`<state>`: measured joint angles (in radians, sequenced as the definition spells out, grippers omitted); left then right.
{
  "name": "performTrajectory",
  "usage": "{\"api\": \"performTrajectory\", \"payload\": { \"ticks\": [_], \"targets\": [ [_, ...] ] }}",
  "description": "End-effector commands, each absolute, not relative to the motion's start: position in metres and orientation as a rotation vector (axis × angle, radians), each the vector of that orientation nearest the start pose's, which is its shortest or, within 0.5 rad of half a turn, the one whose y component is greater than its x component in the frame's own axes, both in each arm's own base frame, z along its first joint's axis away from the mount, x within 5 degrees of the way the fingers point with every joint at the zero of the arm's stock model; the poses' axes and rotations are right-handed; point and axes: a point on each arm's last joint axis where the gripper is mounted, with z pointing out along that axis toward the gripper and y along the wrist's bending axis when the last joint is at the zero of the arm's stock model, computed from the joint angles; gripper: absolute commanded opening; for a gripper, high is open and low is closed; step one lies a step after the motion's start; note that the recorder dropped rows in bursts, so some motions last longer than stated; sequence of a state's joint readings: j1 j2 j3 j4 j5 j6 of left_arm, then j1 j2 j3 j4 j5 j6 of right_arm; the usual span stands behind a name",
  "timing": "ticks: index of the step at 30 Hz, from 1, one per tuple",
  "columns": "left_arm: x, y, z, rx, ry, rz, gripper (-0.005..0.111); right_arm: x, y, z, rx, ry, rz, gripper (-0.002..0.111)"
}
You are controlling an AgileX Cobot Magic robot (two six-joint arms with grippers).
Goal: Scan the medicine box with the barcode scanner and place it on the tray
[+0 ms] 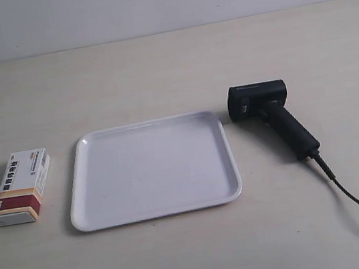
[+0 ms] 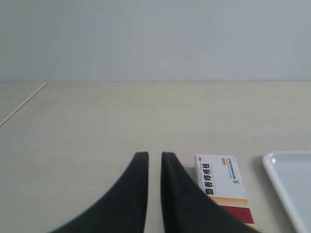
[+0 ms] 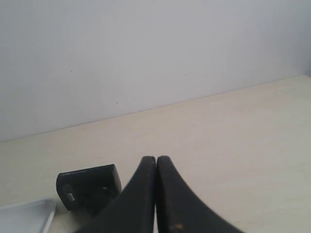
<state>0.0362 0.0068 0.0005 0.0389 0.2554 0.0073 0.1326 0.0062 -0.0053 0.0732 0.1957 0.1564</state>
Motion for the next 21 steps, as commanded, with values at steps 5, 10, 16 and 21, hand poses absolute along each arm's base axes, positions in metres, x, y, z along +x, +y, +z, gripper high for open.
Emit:
{"api": "performTrajectory", "payload": {
  "ticks": [5, 10, 16, 21],
  "targets": [
    [0.055, 0.002, 0.19, 0.002, 1.736, 0.055, 0.012, 0.055, 0.008, 0.196, 0.073, 1.674, 0.277, 0.0],
    [0.055, 0.002, 0.19, 0.002, 1.736, 0.055, 0.012, 0.055, 0.008, 0.196, 0.073, 1.674, 0.277, 0.0],
    [0.056, 0.0, 0.195, -0.18, 1.676, -0.146, 0.012, 0.055, 0.008, 0.196, 0.074, 1.674, 0.278, 0.0],
    [0.056, 0.001, 0.212, -0.371, 1.457, -0.361, 0.012, 0.056, 0.008, 0.2, 0.078, 1.635, 0.285, 0.0]
  ]
}}
